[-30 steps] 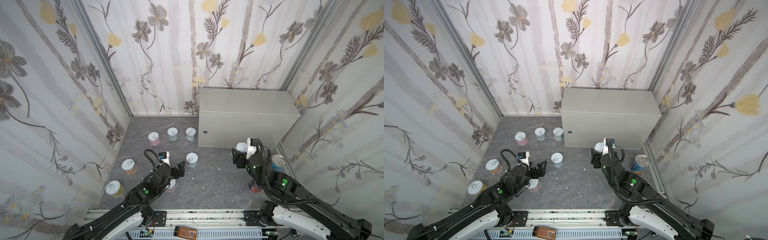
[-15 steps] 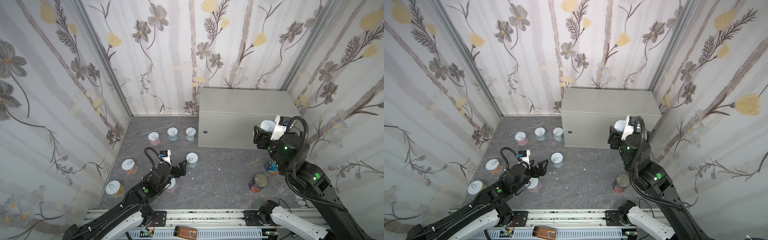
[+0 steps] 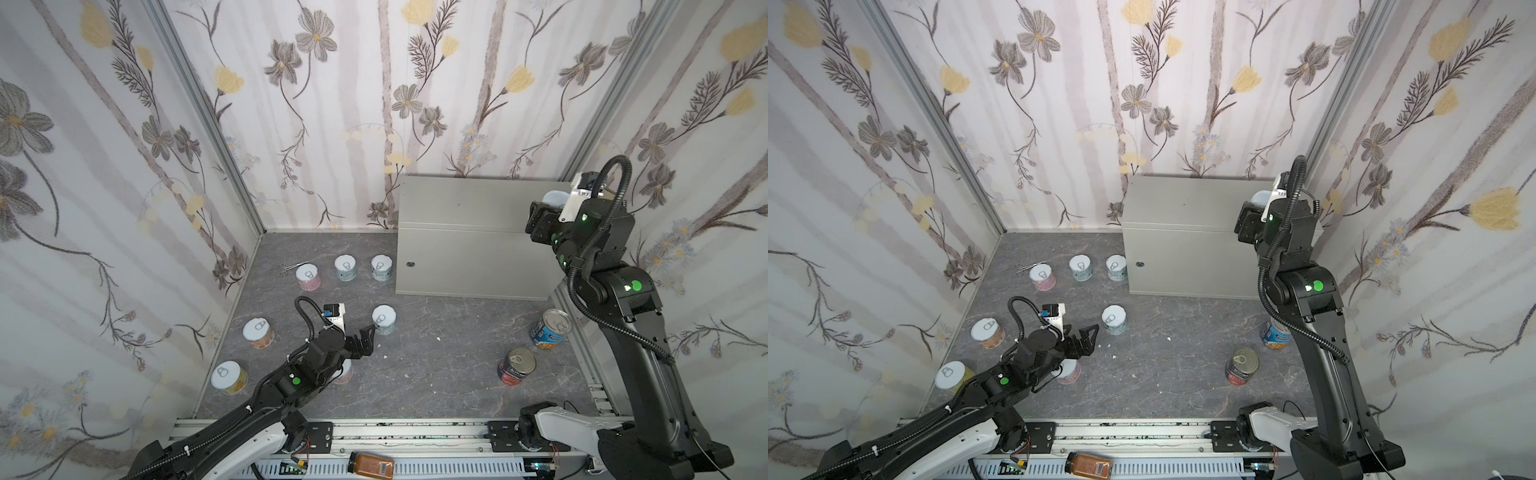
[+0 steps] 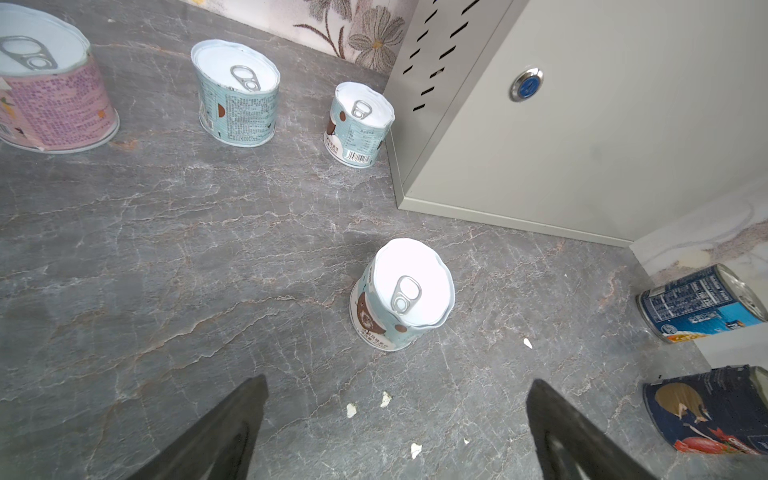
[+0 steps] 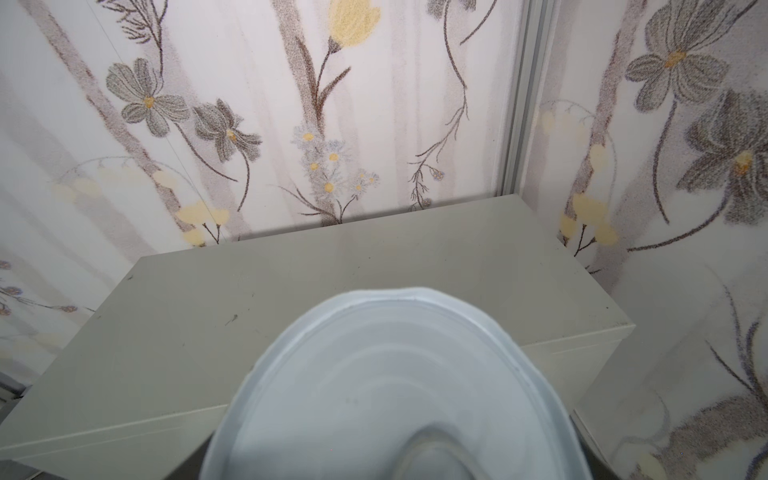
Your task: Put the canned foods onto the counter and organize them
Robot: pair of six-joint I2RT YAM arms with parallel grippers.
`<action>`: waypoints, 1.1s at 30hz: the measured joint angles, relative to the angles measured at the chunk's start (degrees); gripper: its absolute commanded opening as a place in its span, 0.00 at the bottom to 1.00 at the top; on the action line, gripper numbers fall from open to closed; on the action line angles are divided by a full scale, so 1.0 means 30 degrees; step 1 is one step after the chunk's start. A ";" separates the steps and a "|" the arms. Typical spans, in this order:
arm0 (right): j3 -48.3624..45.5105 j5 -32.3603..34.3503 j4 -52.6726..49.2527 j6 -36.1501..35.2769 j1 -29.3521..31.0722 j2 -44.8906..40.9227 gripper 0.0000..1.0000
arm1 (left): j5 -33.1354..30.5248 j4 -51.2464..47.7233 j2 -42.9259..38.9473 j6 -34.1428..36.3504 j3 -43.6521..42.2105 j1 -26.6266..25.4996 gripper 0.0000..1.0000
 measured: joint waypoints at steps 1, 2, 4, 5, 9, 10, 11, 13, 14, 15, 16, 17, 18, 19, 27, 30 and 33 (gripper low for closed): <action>0.0437 -0.0262 -0.0036 -0.0022 -0.0255 0.0430 0.47 | 0.0000 0.0095 0.0080 0.0000 -0.0036 -0.0007 1.00; 0.0801 -0.0437 -0.0066 -0.0022 -0.0474 0.0787 0.47 | 0.0000 0.0182 0.0138 0.0000 -0.0051 -0.0015 1.00; 0.1508 -0.0823 -0.0102 -0.0036 -0.0940 0.1494 0.47 | 0.0022 0.0554 0.0306 0.0000 -0.0146 -0.0022 1.00; 0.1712 -0.0874 -0.0109 -0.0051 -0.1093 0.1705 0.47 | 0.0022 0.0721 0.0386 0.0000 -0.0189 -0.0036 1.00; 0.2579 -0.0896 -0.0044 -0.0095 -0.1865 0.2783 0.46 | 0.0168 0.1290 0.0852 0.0000 -0.0481 -0.0124 1.00; 0.2732 -0.0867 -0.0029 -0.0095 -0.1996 0.3126 0.46 | 0.0197 0.1435 0.0984 0.0000 -0.0539 -0.0124 1.00; 0.2827 -0.0874 -0.0029 -0.0102 -0.2084 0.3366 0.46 | 0.0219 0.1588 0.1078 0.0000 -0.0576 -0.0124 1.00; 0.3002 -0.0874 -0.0022 -0.0109 -0.2288 0.4058 0.46 | 0.0219 0.2018 0.1326 0.0007 -0.0670 -0.0124 1.00; 0.3067 -0.0882 0.0080 -0.0117 -0.2361 0.4364 0.45 | 0.0226 0.2193 0.1443 0.0007 -0.0707 -0.0124 1.00; 0.3075 -0.0882 0.0270 -0.0138 -0.2448 0.4663 0.45 | 0.0226 0.2397 0.1588 0.0015 -0.0736 -0.0124 1.00; 0.3075 -0.0852 0.0393 -0.0153 -0.2557 0.5042 0.45 | 0.0226 0.2601 0.1756 0.0022 -0.0750 -0.0124 1.00; 0.3075 -0.0831 0.0437 -0.0160 -0.2623 0.5289 0.46 | 0.0226 0.2761 0.1902 0.0029 -0.0750 -0.0124 1.00; 0.3075 -0.0794 0.0503 -0.0168 -0.2703 0.5559 0.46 | 0.0233 0.2943 0.2084 0.0058 -0.0750 -0.0124 1.00; 0.3082 -0.0743 0.0670 -0.0175 -0.2754 0.5836 0.45 | 0.0233 0.3118 0.2295 0.0175 -0.0750 -0.0124 1.00; 0.3803 -0.0750 0.2390 -0.0328 -0.2863 0.7715 0.45 | 0.0291 0.4153 0.3417 0.0306 -0.0787 -0.0124 1.00; 0.4619 -0.0809 0.2769 -0.0328 -0.2878 0.8641 0.45 | 0.0291 0.4364 0.3759 0.0306 -0.0809 -0.0124 1.00; 0.5370 -0.0991 0.2776 -0.0321 -0.2878 0.9464 0.44 | 0.0291 0.4546 0.4007 0.0372 -0.0809 -0.0138 1.00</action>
